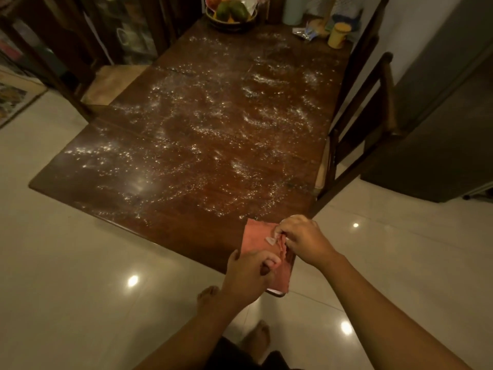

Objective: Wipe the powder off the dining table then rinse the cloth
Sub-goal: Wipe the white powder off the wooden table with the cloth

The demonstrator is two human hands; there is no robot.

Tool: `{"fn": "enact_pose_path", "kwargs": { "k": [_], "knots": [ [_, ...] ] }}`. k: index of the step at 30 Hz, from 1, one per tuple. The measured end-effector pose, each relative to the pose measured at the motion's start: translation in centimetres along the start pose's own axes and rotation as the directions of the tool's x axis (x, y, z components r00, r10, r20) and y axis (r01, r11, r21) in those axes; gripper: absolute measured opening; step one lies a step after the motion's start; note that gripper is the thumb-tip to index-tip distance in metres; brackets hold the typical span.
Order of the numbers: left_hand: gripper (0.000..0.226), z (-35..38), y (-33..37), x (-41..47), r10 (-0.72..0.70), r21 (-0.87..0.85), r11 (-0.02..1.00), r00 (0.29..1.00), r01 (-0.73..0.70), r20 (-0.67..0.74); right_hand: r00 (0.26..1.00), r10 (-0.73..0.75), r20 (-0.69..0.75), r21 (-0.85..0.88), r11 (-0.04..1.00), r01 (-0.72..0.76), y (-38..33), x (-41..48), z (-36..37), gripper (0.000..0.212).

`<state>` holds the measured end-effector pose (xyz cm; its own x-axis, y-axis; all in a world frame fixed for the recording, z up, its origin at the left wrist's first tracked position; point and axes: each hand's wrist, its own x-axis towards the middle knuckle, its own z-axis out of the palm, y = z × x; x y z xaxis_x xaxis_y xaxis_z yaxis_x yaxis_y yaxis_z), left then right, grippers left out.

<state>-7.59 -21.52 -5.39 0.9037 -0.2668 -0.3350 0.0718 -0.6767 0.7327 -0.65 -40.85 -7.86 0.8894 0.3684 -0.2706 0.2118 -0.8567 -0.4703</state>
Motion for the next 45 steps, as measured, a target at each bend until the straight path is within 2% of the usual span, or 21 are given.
{"fn": "enact_pose_path", "kwargs": {
  "k": [8, 11, 14, 16, 18, 20, 23, 30, 33, 35, 38, 40, 42, 45],
  "knots": [
    [0.03, 1.3, 0.2, 0.4, -0.014, 0.222, 0.975, 0.984, -0.026, 0.176, 0.98, 0.198, 0.028, -0.134, 0.972, -0.193, 1.7, -2.6, 0.3, 0.026],
    [0.04, 0.6, -1.6, 0.2, 0.036, 0.395, 0.914, 0.988, -0.094, 0.151, 0.971, 0.235, 0.028, -0.054, 0.971, -0.234, 1.5, -3.2, 0.9, 0.034],
    [0.055, -0.6, -4.3, -0.1, 0.078, 0.547, 0.82, 0.98, -0.167, 0.181, 0.991, 0.132, -0.009, 0.006, 0.991, -0.132, 0.7, -4.5, 2.7, 0.042],
    [0.061, -1.2, -5.7, -0.4, 0.105, 0.572, 0.785, 0.961, -0.238, 0.256, 1.0, 0.019, 0.002, 0.044, 0.999, -0.019, 0.5, -6.0, 4.5, 0.045],
    [0.059, -1.6, -6.7, -0.5, 0.101, 0.581, 0.766, 0.945, -0.274, 0.312, 0.998, -0.041, 0.049, 0.07, 0.997, 0.037, 0.7, -7.6, 6.3, 0.051],
    [0.055, -1.7, -7.3, -0.4, 0.125, 0.59, 0.753, 0.944, -0.291, 0.306, 0.996, -0.059, 0.063, 0.07, 0.996, 0.054, 1.2, -8.8, 7.5, 0.063],
    [0.057, -1.3, -8.3, 0.2, 0.237, 0.644, 0.669, 0.928, -0.371, 0.288, 0.992, -0.122, -0.037, -0.012, 0.992, 0.122, 1.8, -9.2, 8.7, 0.07],
    [0.037, -1.4, -7.6, 1.5, 0.353, 0.665, 0.61, 0.899, -0.432, 0.26, 0.974, -0.179, -0.136, -0.059, 0.983, 0.172, 2.8, -8.0, 8.2, 0.048],
    [0.025, -1.7, -7.8, 2.3, 0.371, 0.61, 0.654, 0.893, -0.447, 0.256, 0.982, -0.135, -0.133, 0.021, 0.99, 0.138, 3.2, -7.7, 7.8, 0.03],
    [0.018, -1.9, -7.7, 2.8, 0.34, 0.471, 0.779, 0.91, -0.414, 0.238, 0.987, -0.083, -0.14, 0.133, 0.986, 0.102, 3.2, -7.3, 7.7, 0.024],
    [0.017, -2.4, -7.1, 3.1, 0.223, 0.159, 0.957, 0.967, -0.241, 0.124, 0.983, 0.071, -0.172, 0.369, 0.929, -0.003, 2.6, -7.0, 7.3, 0.026],
    [0.018, -2.8, -6.6, 3.6, 0.134, -0.005, 0.991, 0.985, -0.134, 0.107, 0.964, 0.186, -0.19, 0.499, 0.864, -0.068, 2.2, -6.5, 6.7, 0.03],
    [0.018, -3.3, -6.0, 4.3, 0.094, -0.118, 0.989, 0.993, -0.085, 0.075, 0.937, 0.279, -0.209, 0.567, 0.815, -0.116, 1.7, -5.7, 6.1, 0.033],
    [0.013, -3.9, -5.6, 6.0, 0.061, -0.135, 0.989, 0.997, -0.054, 0.044, 0.886, 0.401, -0.232, 0.607, 0.771, -0.191, 1.2, -4.2, 5.3, 0.036]
  ]
}}
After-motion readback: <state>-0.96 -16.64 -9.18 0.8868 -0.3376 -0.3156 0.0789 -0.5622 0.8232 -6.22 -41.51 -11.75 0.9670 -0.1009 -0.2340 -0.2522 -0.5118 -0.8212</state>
